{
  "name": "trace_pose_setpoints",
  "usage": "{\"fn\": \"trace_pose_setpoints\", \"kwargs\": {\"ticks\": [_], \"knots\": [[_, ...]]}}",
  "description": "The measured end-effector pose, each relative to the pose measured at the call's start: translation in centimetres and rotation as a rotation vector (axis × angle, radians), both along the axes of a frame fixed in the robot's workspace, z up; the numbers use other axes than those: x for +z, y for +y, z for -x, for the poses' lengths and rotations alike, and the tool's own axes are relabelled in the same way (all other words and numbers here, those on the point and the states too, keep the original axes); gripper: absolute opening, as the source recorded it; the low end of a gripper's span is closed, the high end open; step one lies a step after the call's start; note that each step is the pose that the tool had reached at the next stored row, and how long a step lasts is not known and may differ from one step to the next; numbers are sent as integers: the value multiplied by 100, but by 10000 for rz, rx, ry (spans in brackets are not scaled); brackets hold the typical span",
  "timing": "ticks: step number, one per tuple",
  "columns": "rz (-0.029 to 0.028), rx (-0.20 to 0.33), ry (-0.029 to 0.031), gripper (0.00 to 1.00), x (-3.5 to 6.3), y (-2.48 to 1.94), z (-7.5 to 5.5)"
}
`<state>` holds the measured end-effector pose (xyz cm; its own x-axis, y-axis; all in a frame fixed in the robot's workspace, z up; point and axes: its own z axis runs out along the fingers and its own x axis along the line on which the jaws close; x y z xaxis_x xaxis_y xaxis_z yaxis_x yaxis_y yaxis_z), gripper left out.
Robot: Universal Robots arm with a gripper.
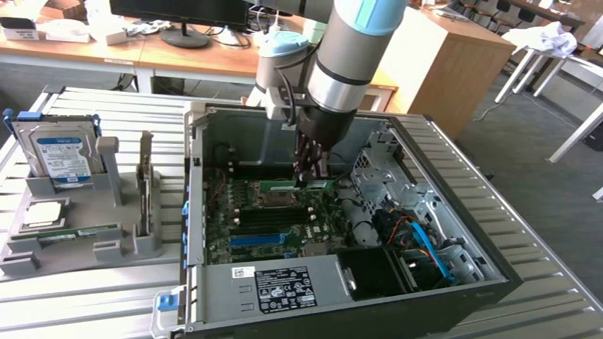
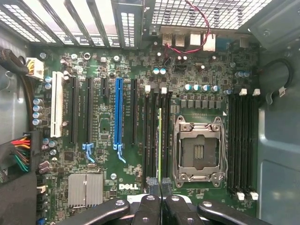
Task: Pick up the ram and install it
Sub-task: 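Insert the ram into the slot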
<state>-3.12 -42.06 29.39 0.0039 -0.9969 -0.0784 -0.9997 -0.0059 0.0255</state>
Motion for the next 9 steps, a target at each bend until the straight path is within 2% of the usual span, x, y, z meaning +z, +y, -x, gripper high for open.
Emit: {"fn": "trace_pose_setpoints", "kwargs": {"ticks": [9], "knots": [[-1,-2,0,12,-25,0,1]]}}
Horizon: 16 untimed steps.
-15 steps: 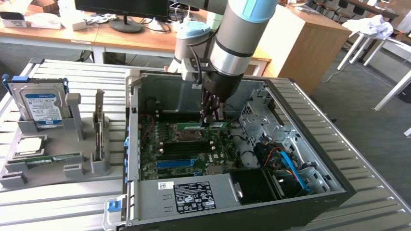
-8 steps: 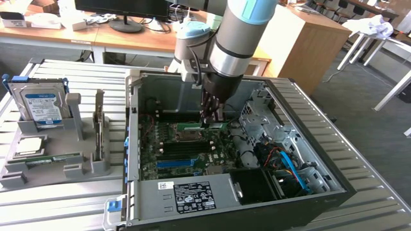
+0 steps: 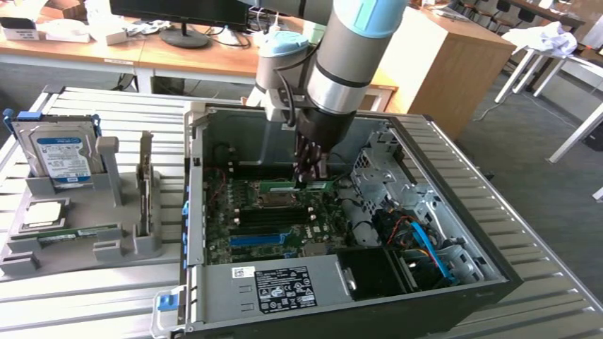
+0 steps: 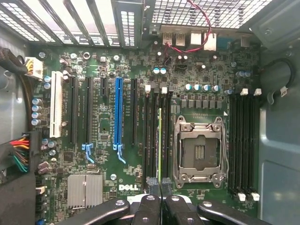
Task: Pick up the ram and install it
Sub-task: 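Insert the ram into the slot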
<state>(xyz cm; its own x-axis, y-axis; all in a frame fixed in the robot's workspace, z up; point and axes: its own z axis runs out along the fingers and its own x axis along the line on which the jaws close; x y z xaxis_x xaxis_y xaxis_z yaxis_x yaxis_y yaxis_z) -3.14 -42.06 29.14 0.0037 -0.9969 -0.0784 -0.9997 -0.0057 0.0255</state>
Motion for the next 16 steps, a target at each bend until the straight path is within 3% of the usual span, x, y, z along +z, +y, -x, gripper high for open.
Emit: {"fn": "trace_pose_setpoints", "kwargs": {"ticks": [16], "knots": [[0,-36,-1,12,-103,0,140]]}}
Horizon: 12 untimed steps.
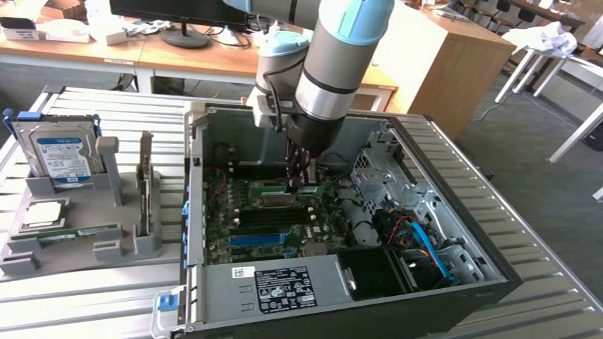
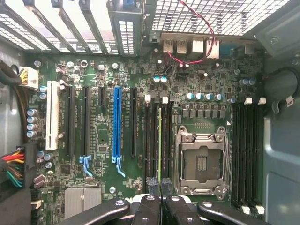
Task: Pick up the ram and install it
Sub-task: 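Insert the ram into the slot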
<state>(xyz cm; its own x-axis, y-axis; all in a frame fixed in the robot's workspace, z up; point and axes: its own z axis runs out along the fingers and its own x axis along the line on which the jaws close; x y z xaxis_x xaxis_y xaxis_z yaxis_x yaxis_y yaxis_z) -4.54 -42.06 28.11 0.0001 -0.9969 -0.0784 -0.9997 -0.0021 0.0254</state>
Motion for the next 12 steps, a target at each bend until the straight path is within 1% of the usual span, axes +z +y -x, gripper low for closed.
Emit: {"fn": "trace_pose_setpoints", "kwargs": {"ticks": [6,12], "knots": [[0,0,0,12,-35,0,0],[0,0,0,12,-90,0,0]]}}
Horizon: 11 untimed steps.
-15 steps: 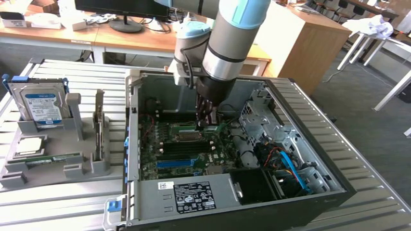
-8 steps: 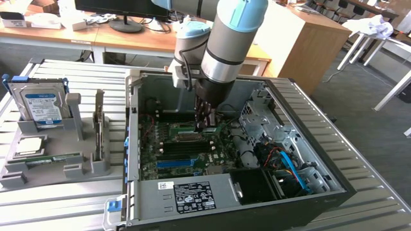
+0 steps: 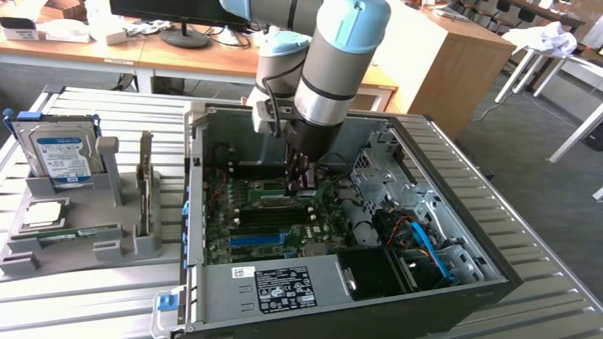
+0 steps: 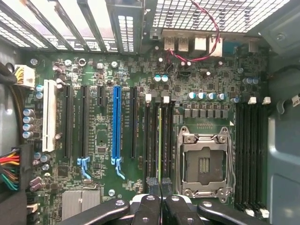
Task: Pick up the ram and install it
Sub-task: 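Insert the ram into the slot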
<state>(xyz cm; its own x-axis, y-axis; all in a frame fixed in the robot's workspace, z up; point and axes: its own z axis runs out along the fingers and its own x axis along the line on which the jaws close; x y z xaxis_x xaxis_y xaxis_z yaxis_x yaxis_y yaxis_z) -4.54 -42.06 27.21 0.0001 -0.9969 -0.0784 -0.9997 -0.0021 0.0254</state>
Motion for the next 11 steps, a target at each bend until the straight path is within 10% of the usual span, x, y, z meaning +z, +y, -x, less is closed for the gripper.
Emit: {"fn": "trace_pose_setpoints", "kwargs": {"ticks": [11], "knots": [[1,0,1,12,-122,0,1]]}}
